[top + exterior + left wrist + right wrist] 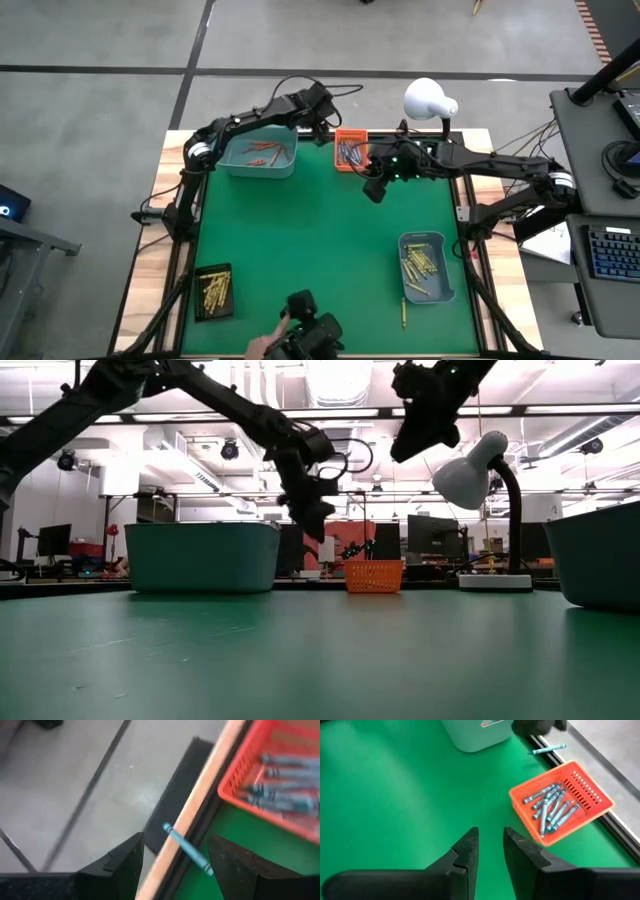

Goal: Sort crayons
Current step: Put the blue crayon into the orange bin

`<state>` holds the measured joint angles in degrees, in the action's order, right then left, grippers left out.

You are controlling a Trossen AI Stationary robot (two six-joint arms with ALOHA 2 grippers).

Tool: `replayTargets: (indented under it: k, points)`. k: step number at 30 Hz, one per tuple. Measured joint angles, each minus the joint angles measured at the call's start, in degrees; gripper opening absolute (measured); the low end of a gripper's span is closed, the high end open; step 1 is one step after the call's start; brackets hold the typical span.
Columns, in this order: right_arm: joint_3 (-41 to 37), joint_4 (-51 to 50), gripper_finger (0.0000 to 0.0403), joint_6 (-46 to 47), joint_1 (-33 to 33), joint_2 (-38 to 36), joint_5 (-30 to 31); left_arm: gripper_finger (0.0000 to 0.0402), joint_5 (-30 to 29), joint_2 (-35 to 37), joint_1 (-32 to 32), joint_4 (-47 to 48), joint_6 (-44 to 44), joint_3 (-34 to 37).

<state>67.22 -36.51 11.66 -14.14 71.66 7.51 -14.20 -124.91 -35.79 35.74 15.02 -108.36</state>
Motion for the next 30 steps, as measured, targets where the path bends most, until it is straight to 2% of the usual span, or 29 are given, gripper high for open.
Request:
replayTargets:
  k: [3,7,10,14,19,24,30]
  points:
    - [0.0,-1.0,0.0077,-0.3,1.1,-1.1,-0.1,0.0201,2.0,0.0,0.1,5.3,9.8,-2.8]
    - [-0.9,-2.0,0.0073,-2.0,2.9,-2.4,-0.2,0.0201,11.3,0.0,0.0,11.3,23.3,-4.9]
    - [-1.5,-4.1,0.0074,-2.0,4.5,-3.3,-0.2,0.0201,13.4,0.0,-0.2,14.3,27.7,-5.6]
    - [-3.9,-5.2,0.0079,-1.8,6.6,-5.5,-0.2,0.0201,13.3,0.0,-0.6,13.6,30.2,-5.4]
    - [-7.9,-4.6,0.0082,1.0,7.7,-9.5,0.0,0.0201,13.5,-0.7,-0.7,13.2,26.7,-5.1]
    - [-12.1,0.6,0.0075,1.3,7.9,-12.9,0.0,0.0201,13.4,-2.6,-1.0,9.3,26.3,-5.2]
    - [-15.0,3.0,0.0075,0.6,7.9,-14.4,0.1,0.0201,7.5,-4.3,-0.9,7.9,25.9,-5.6]
